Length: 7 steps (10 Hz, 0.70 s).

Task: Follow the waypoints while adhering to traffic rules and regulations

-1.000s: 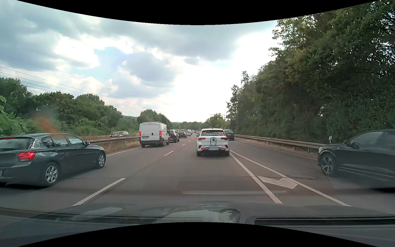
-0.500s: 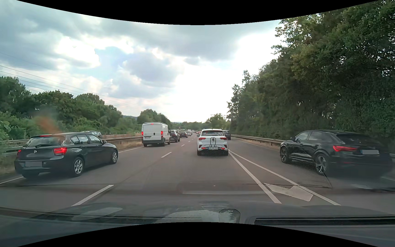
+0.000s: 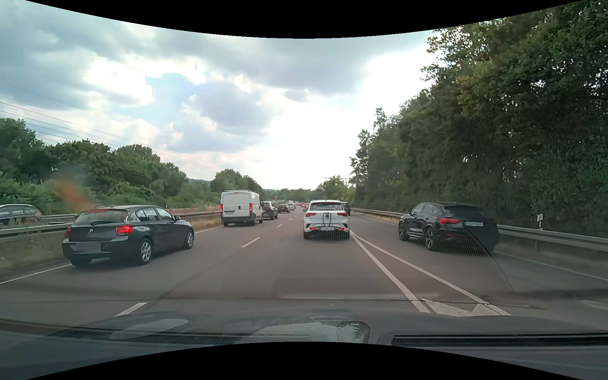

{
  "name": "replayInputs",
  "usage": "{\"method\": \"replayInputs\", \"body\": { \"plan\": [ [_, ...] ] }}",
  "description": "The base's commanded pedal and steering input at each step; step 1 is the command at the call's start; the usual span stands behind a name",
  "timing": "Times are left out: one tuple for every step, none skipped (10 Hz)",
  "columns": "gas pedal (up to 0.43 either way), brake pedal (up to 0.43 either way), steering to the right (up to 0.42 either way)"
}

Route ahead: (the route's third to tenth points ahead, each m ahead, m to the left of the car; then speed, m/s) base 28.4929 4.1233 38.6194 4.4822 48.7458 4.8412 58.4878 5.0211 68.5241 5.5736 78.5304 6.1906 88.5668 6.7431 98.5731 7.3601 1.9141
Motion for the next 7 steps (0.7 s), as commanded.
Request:
{"method": "replayInputs", "body": {
  "plan": [
    [0.039, 0.000, -0.003],
    [0.039, 0.000, -0.007],
    [0.039, 0.000, -0.016],
    [0.039, 0.000, -0.024],
    [0.039, 0.000, -0.026],
    [0.039, 0.000, -0.023],
    [0.039, 0.000, -0.019]
  ]
}}
